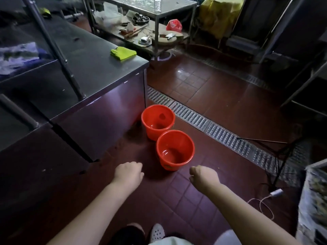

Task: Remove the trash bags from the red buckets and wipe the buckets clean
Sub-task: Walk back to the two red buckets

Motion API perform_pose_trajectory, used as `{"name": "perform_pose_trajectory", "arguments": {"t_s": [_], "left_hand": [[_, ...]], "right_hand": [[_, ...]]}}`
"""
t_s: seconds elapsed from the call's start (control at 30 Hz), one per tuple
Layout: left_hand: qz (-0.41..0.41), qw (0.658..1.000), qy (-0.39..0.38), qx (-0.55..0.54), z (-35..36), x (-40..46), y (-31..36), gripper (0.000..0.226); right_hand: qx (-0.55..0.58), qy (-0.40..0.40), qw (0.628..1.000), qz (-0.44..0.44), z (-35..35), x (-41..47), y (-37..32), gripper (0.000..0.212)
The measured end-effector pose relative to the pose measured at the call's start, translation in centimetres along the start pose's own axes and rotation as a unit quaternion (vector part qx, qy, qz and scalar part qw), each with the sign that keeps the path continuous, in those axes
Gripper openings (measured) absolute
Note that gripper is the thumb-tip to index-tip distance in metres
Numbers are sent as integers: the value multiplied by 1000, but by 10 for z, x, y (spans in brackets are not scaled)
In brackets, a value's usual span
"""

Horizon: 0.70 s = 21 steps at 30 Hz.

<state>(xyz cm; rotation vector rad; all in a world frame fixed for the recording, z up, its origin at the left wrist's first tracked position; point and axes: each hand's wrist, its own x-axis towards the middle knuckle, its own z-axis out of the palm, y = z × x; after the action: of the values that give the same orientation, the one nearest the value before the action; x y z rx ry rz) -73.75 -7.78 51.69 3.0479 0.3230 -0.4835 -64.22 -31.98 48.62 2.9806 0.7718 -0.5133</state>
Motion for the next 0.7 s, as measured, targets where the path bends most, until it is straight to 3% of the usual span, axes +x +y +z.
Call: {"name": "perform_pose_trajectory", "arguments": {"t_s": [0.7], "left_hand": [[124,992,-9,24,-113,398,96,25]], "right_hand": [[10,-7,991,130,-113,264,193,19]]}}
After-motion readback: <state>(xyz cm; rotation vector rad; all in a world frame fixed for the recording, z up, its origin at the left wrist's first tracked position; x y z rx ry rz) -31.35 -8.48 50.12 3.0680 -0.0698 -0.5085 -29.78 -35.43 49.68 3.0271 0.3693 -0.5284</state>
